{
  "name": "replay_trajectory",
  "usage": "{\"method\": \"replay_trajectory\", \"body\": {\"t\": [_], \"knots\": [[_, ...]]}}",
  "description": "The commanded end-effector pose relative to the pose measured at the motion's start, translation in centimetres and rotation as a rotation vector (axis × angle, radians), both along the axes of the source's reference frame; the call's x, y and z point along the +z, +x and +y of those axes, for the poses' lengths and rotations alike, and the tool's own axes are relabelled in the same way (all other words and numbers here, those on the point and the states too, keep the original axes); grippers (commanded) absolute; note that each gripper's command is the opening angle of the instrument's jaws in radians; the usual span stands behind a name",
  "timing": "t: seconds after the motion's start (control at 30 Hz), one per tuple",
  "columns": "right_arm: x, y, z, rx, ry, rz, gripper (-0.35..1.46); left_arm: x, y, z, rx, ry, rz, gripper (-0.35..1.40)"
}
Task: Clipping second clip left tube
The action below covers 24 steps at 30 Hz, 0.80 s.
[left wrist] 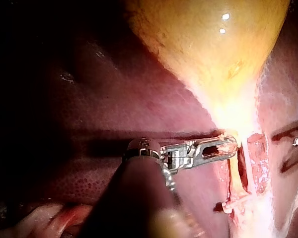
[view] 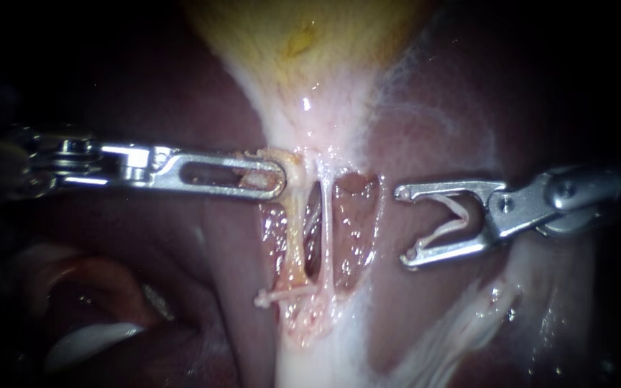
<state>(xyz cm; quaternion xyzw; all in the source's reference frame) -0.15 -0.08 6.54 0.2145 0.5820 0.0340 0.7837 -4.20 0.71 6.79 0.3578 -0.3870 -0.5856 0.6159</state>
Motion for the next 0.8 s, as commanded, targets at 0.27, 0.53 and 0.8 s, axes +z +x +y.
{"method": "replay_trajectory", "body": {"t": [0.27,0.53,0.8], "knots": [[-0.01,0.01,-0.01,0.0,0.005,-0.001,0.46,-0.2,0.11,0.0,0.005,0.009,-0.005,-0.35],[-0.02,0.02,-0.02,0.006,0.027,-0.008,0.46,-0.6,0.32,0.03,0.0,0.021,-0.011,-0.35],[-0.03,0.16,-0.09,0.022,0.078,-0.025,0.47,-0.63,0.33,0.03,-0.004,0.021,-0.012,-0.35]]}}
